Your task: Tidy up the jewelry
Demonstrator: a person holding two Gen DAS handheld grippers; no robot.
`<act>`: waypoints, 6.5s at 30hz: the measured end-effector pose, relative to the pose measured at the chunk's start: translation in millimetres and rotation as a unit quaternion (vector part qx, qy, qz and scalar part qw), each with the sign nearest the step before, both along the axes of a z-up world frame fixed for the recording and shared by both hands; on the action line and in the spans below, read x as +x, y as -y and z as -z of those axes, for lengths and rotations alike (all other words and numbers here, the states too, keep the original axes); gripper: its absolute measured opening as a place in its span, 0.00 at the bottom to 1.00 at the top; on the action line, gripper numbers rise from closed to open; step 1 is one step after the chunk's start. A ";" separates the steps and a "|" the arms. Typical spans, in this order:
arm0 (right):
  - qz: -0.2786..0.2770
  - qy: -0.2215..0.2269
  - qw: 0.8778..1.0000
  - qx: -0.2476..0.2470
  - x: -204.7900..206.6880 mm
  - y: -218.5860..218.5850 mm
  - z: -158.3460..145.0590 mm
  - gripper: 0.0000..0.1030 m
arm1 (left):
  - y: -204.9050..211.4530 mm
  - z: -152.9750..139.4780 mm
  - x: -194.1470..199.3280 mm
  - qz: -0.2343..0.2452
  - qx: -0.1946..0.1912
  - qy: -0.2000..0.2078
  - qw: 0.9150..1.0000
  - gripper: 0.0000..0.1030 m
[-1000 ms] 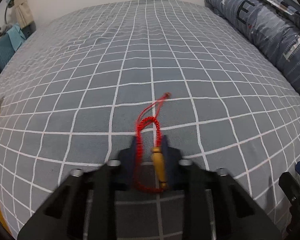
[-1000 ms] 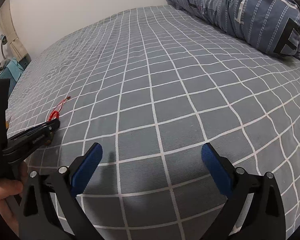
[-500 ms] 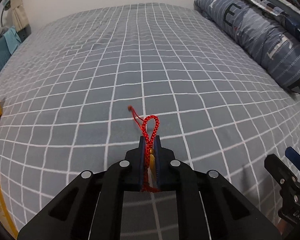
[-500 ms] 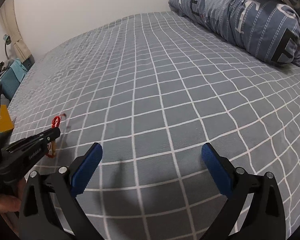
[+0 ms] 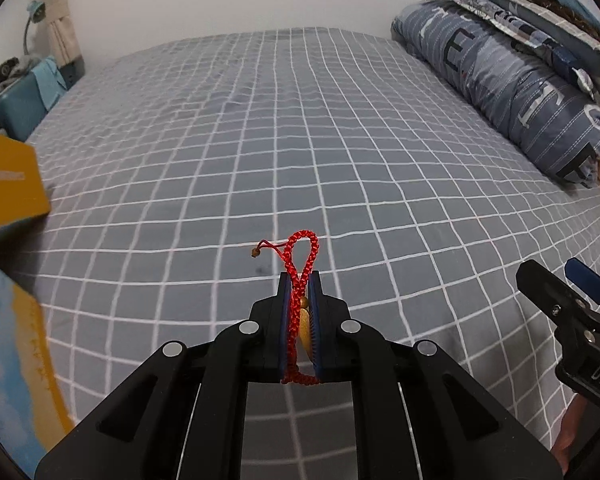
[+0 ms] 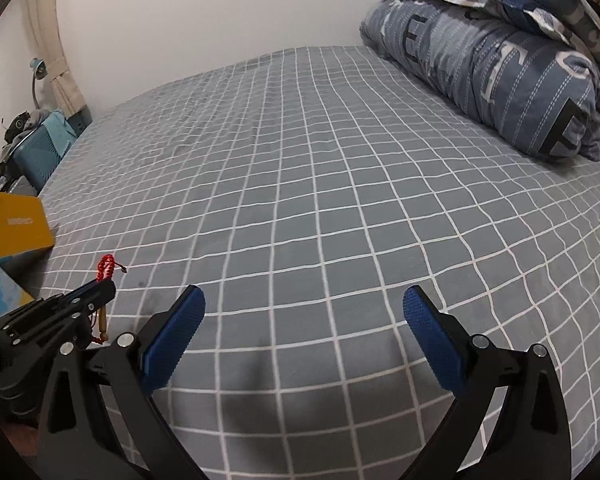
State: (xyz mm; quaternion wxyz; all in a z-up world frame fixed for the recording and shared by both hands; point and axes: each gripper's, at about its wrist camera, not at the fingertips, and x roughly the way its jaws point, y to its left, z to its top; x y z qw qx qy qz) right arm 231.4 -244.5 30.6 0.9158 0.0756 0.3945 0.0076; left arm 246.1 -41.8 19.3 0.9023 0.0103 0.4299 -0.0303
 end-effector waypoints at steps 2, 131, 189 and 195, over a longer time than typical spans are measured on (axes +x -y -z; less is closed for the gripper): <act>-0.002 0.001 1.000 -0.002 -3.3 -5.7 -4.0 0.93 | -6.4 -8.0 -9.0 -0.002 -0.003 0.007 1.000 0.08; -0.313 0.066 0.946 -0.048 -186.6 -404.5 -72.6 0.93 | -365.7 -81.0 -313.5 -0.329 0.007 0.085 0.940 0.94; -0.293 0.099 0.950 -0.051 -273.4 -341.4 -51.4 0.93 | -299.4 -62.1 -392.3 -0.294 0.020 0.102 0.950 0.94; -0.292 0.097 0.950 -0.049 -274.2 -341.8 -51.7 0.93 | -297.9 -61.8 -391.3 -0.293 0.019 0.101 0.951 0.94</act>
